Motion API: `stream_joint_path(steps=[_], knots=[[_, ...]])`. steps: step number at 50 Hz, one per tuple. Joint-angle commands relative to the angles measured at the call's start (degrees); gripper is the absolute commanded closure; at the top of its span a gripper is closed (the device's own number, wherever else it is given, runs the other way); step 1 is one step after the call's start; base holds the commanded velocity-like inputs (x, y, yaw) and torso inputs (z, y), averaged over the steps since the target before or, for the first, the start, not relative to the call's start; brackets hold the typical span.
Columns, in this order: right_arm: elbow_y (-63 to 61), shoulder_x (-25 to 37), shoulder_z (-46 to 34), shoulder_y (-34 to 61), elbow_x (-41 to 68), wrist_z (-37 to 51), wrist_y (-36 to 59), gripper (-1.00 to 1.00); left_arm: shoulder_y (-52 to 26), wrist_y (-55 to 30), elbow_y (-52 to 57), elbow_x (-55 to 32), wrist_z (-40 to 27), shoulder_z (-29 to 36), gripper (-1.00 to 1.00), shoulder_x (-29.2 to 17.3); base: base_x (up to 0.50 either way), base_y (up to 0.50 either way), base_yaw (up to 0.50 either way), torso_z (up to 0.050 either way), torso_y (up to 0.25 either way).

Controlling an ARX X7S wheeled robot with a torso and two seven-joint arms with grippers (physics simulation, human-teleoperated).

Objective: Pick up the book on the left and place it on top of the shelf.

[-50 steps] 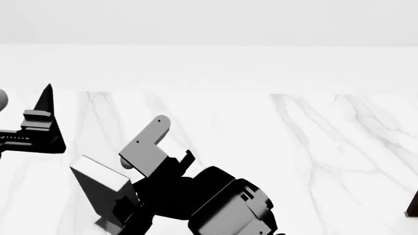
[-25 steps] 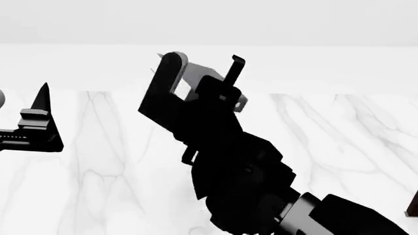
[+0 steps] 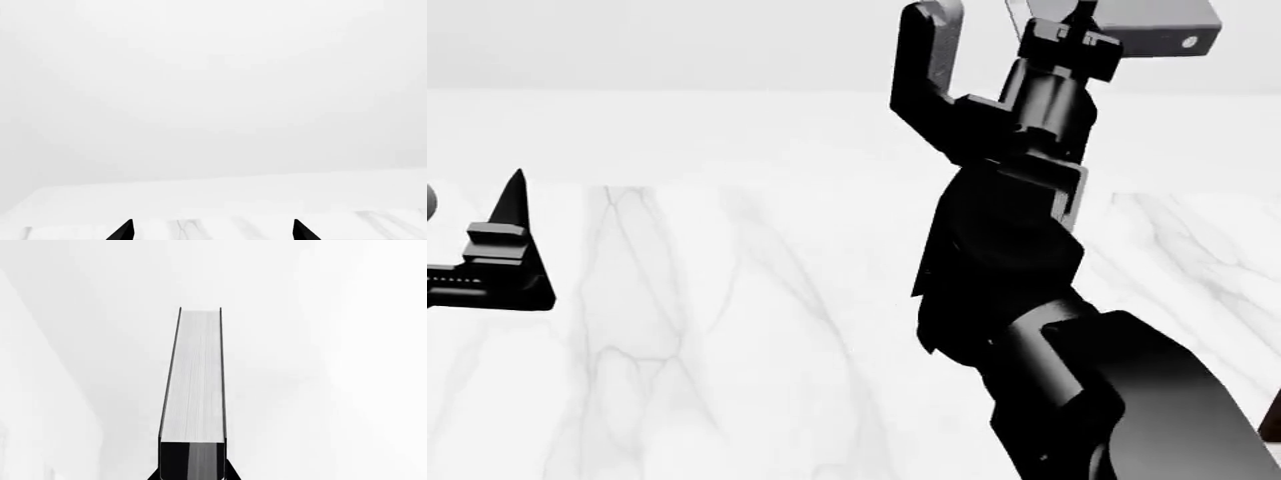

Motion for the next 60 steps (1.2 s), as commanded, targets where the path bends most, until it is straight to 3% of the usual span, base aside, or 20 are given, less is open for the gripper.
stream_joint_path(steps=[1,19,43,49,60], knots=[[11.32,1.77,-0.03,3.22,-4.96,1.51,6.92,1.0,0.08,-0.01,0.0,-0.25,-0.21,-0.16,-1.0,-0.34,0.0,0.0,0.0,0.0,0.0],[11.32,11.74,3.26,1.71,-5.38,-0.14,23.85,1.0,1.14,1.01,-0.16,-0.48,-0.4,-0.28,-1.0,-0.55,0.0,0.0,0.0,0.0,0.001],[11.32,17.69,14.07,-3.98,-4.92,2.36,25.58,1.0,2.22,1.76,-0.27,-0.96,-0.66,-0.84,-1.0,-1.17,0.0,0.0,0.0,0.0,0.001],[11.32,18.61,12.44,-5.37,-5.89,2.32,27.67,1.0,2.17,1.83,-0.31,-1.04,-0.78,-0.65,-1.0,-1.22,0.0,0.0,0.0,0.0,0.002],[11.32,19.2,16.4,-7.5,-5.22,5.35,29.3,1.0,2.55,1.8,0.04,-1.45,-0.98,-1.23,-1.0,-1.59,0.0,0.0,0.0,0.0,0.001]])
